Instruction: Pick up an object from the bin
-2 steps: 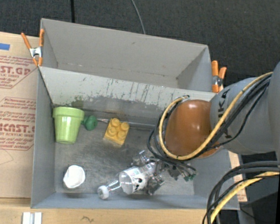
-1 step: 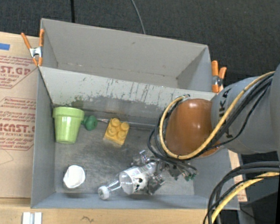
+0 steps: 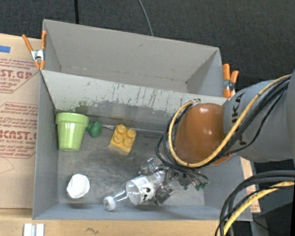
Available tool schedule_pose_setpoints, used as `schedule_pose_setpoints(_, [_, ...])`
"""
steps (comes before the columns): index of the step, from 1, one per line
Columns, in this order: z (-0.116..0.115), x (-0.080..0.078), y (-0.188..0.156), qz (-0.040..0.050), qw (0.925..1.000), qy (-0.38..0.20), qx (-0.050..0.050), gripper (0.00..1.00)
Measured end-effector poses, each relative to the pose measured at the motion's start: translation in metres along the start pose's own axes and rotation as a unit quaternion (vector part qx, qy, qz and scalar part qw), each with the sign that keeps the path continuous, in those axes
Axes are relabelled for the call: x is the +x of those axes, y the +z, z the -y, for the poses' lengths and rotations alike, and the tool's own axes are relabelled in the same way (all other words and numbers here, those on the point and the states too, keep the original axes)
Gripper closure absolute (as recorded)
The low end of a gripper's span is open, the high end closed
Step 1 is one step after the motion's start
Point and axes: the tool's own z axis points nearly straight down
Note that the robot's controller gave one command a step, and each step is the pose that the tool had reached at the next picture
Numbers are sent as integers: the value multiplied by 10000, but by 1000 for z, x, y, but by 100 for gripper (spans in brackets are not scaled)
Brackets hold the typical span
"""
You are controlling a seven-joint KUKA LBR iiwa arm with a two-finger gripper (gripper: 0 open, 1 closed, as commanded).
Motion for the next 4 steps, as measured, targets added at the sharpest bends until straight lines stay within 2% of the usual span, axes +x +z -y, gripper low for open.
schedule_pose_setpoints(1, [-1,1,-10,-36,10000,-2,-20,100])
schedule_pose_setpoints(3, [0,0,-38,-1,10000,-1,0,100])
schedule_pose_setpoints(4, [-1,0,-48,-16,10000,-2,-9,100])
